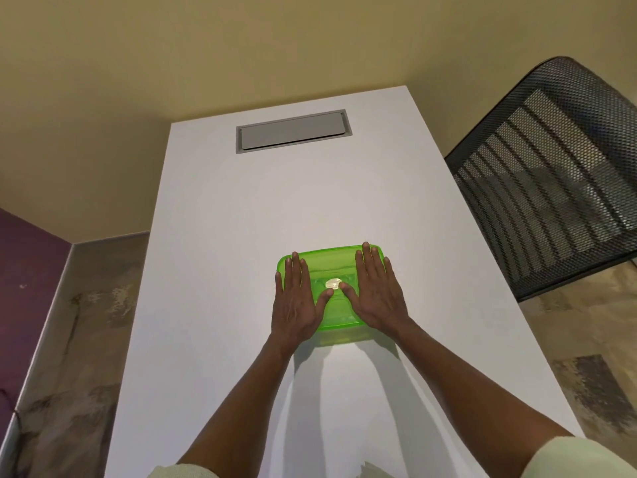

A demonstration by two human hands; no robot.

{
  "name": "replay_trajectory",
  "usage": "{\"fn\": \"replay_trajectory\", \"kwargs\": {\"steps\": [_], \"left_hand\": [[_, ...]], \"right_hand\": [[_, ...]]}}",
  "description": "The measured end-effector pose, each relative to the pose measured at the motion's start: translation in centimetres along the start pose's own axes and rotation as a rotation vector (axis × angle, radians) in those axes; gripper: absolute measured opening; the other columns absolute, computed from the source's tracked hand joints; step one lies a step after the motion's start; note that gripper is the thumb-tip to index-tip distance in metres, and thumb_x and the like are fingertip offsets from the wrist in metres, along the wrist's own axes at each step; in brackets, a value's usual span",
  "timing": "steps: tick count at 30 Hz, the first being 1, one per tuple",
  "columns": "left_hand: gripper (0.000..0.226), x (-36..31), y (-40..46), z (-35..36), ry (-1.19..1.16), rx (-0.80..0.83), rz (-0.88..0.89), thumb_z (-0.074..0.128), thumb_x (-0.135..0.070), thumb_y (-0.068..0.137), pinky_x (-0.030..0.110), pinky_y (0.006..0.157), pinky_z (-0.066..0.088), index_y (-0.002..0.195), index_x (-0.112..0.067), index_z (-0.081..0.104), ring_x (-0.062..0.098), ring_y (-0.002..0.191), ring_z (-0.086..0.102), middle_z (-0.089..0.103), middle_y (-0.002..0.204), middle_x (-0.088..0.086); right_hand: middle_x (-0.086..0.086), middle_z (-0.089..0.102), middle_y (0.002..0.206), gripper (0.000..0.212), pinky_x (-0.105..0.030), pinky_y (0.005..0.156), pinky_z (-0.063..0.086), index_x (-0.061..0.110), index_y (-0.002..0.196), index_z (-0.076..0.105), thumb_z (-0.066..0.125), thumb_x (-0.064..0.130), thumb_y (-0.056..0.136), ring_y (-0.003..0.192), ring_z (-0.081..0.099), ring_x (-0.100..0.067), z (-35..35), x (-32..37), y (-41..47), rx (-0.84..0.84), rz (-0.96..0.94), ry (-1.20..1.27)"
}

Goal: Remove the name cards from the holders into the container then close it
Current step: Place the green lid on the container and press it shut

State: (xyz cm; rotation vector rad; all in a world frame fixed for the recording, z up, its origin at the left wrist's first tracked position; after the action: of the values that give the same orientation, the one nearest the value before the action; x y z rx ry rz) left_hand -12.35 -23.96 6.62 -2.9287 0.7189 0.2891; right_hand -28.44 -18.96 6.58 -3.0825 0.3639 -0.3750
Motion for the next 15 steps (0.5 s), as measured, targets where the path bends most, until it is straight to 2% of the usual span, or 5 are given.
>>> {"fn": "replay_trajectory", "kwargs": {"steps": [6, 15], "left_hand": [[0.083, 0.16, 0.09, -0.07, 0.019, -0.036, -0.005, 0.015, -0.066, 0.094, 0.048, 0.124, 0.011, 0.156, -0.011, 0.012, 0.025, 0.153, 0.002, 0.000, 0.165, 0.007], [0.077, 0.24, 0.22, 0.56, 0.056, -0.005, -0.016, 0.014, -0.064, 0.096, 0.048, 0.124, 0.010, 0.157, -0.016, 0.011, 0.023, 0.153, 0.000, 0.001, 0.165, 0.003]], "right_hand": [[-0.012, 0.006, 0.162, 0.079, -0.043, 0.123, 0.013, 0.005, 0.153, 0.015, 0.026, 0.057, 0.095, 0.151, 0.006, -0.026, -0.11, 0.31, 0.48, 0.001, -0.040, -0.026], [-0.012, 0.008, 0.162, 0.076, -0.043, 0.123, 0.013, 0.006, 0.153, 0.016, 0.026, 0.055, 0.096, 0.151, 0.007, -0.025, 0.06, 0.25, 0.40, -0.012, -0.055, -0.053]]}}
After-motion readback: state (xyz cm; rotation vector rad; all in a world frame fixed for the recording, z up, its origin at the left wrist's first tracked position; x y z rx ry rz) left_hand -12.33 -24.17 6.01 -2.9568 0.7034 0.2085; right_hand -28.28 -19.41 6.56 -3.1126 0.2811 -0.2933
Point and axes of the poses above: each hand's wrist, its own y-axis towards the middle knuckle, its own z-axis out of the palm, x = y × z, the point moved 8 cm from there along y, towards the middle knuckle
